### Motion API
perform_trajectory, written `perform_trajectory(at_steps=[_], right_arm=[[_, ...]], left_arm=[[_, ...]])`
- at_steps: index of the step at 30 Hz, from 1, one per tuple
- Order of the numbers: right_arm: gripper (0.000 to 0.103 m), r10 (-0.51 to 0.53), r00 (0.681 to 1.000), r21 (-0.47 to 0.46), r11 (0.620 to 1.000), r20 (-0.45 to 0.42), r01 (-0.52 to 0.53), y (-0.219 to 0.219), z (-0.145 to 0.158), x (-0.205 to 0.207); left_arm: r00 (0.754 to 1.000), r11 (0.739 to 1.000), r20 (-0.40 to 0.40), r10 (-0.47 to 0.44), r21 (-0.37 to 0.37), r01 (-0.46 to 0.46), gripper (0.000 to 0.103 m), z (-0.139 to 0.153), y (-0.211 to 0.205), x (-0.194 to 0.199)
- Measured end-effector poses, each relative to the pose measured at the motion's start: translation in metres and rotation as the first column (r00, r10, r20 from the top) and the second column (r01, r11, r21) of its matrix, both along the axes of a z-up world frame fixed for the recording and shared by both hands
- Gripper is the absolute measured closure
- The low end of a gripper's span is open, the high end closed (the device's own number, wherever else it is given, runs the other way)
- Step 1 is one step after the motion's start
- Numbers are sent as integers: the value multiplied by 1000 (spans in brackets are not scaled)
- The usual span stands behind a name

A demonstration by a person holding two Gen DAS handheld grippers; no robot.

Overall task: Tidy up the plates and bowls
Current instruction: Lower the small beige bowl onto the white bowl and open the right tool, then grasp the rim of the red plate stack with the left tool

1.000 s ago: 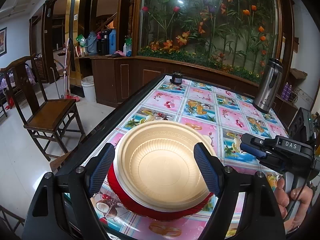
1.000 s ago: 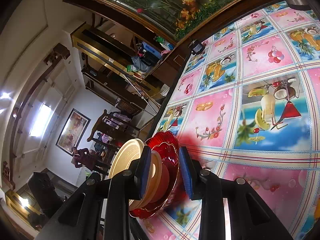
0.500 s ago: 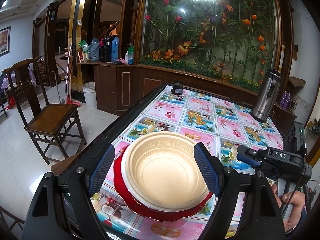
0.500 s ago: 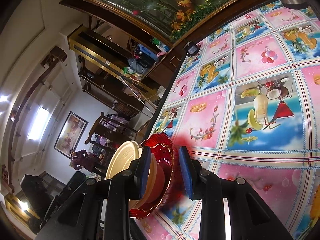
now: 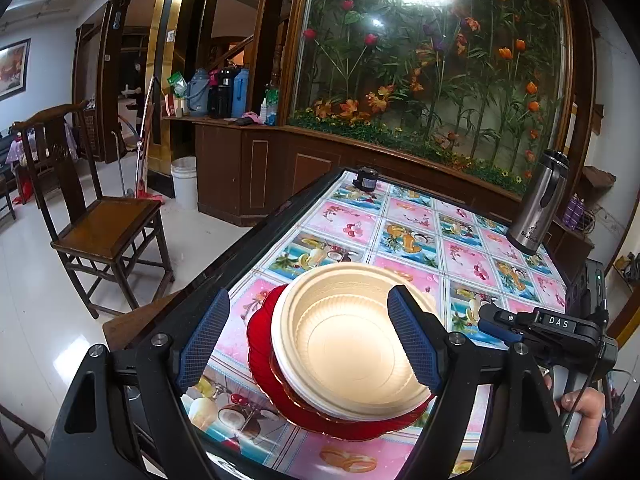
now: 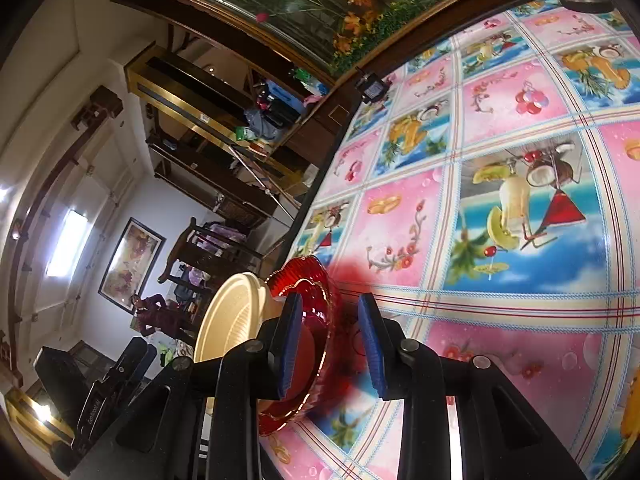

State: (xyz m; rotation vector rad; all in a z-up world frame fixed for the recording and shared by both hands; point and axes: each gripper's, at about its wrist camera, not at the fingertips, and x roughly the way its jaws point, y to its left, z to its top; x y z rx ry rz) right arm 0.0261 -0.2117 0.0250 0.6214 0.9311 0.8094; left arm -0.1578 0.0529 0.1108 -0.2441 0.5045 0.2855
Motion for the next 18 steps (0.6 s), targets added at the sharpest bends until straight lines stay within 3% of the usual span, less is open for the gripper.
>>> perform_trajectory(at_steps=[9,13,18], right_arm=[[72,23,1000,-66,998,12,-22,10,-4,-1],[69,34,999,-91,995,15,-33,15,-6,-3],[68,58,998,-124,991,12,-56,24,-11,-4]], left_arm=[[997,996,-69,38,-78,-43,21,-18,45,-8],[994,985,-95,54,-156,-69,21,-36,71,-12],[992,976,-125,-16,-217,-12,22,-58,76,-14]])
